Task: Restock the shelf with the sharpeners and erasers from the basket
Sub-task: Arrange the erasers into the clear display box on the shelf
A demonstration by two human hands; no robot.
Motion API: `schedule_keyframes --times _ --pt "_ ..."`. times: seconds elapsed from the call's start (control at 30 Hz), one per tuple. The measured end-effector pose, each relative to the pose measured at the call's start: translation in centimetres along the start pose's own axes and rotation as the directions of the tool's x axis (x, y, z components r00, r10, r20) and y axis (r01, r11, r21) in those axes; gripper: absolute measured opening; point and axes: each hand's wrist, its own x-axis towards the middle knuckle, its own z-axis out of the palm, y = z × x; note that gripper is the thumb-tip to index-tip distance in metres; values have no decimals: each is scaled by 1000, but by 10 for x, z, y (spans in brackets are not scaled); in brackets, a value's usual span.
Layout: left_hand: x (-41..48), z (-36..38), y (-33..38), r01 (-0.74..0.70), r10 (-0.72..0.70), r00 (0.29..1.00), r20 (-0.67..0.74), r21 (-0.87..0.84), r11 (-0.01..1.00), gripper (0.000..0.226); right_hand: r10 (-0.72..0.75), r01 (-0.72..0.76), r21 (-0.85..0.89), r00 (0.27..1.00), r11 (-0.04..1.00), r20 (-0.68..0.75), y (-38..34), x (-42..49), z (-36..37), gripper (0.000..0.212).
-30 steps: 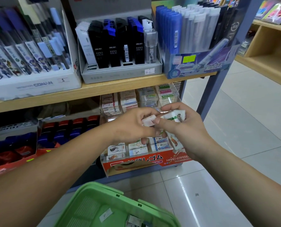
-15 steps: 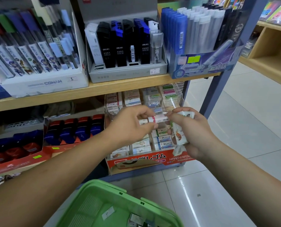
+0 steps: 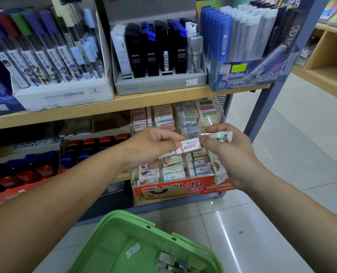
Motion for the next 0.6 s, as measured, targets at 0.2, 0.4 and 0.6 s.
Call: schedule_keyframes --times 0.2,0.4,0.6 --pt "6 4 -8 -38 82 975 -208 211 977 8 -59 39 -172 992 984 -114 -8 1 -18 22" --pt "27 33 -10 -134 196 975 -106 424 896 7 -1 -35 -473 997 880 -75 -10 5 -60 25" --pt "38 57 -10 -120 195 979 -55 622 774 14 102 -17 -526 986 850 134 -14 -3 -80 17"
